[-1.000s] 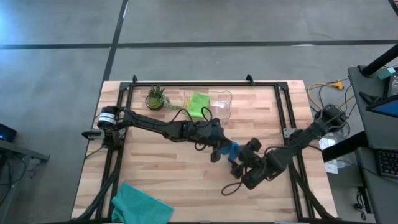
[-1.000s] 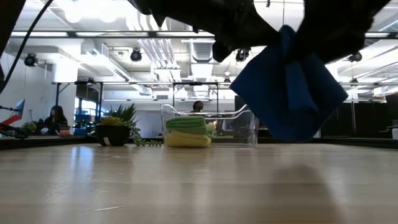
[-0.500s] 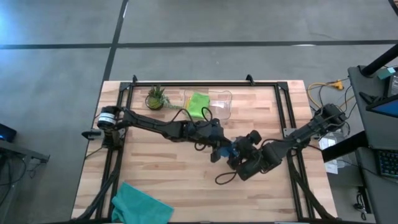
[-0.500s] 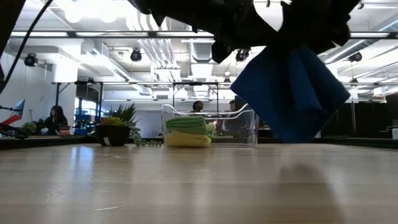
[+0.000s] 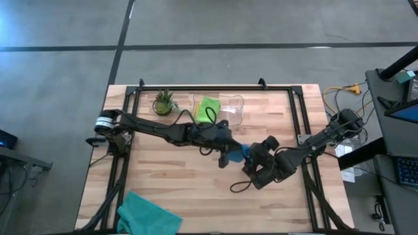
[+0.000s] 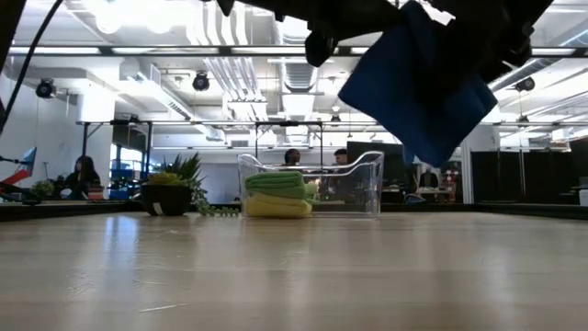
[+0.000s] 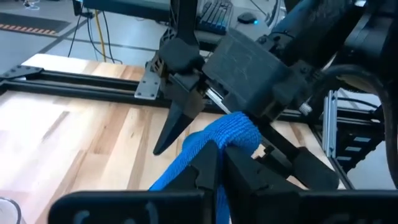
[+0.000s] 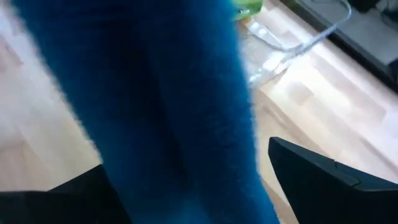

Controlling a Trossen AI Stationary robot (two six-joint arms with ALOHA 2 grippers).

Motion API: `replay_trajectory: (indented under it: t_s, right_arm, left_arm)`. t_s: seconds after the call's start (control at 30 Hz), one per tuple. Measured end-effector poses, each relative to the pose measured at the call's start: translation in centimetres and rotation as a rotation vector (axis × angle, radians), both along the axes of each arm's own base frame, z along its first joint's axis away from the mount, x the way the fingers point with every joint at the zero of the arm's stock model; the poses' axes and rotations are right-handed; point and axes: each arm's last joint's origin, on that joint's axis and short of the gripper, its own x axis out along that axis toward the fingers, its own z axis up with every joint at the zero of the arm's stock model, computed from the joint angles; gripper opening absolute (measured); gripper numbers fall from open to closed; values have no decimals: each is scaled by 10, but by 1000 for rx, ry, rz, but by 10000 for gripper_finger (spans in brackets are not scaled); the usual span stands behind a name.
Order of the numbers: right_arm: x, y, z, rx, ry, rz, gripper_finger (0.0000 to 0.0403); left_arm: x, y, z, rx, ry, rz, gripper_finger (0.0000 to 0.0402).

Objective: Fold microfiber towels
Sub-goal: Fold the blue microfiber towel

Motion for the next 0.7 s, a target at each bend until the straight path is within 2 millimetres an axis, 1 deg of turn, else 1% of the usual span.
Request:
replay_trajectory:
  t_s: [0.13,0.37,0.57,0.7]
  right_arm:
    - [1,1,3,-32,31,57,271]
    - [-1,4,10,-53,45,125,182]
    - [-5,9,10,-48,60,163,124]
    - [-5,12,9,-16,88,206,77]
  left_arm:
    - [-2,0,3,-2,-2,-8,0]
    - [-4,0,-4,1,70,-19,0]
    - [-4,-1,-5,25,77,-42,0]
    - [-4,-1,-5,35,76,-46,0]
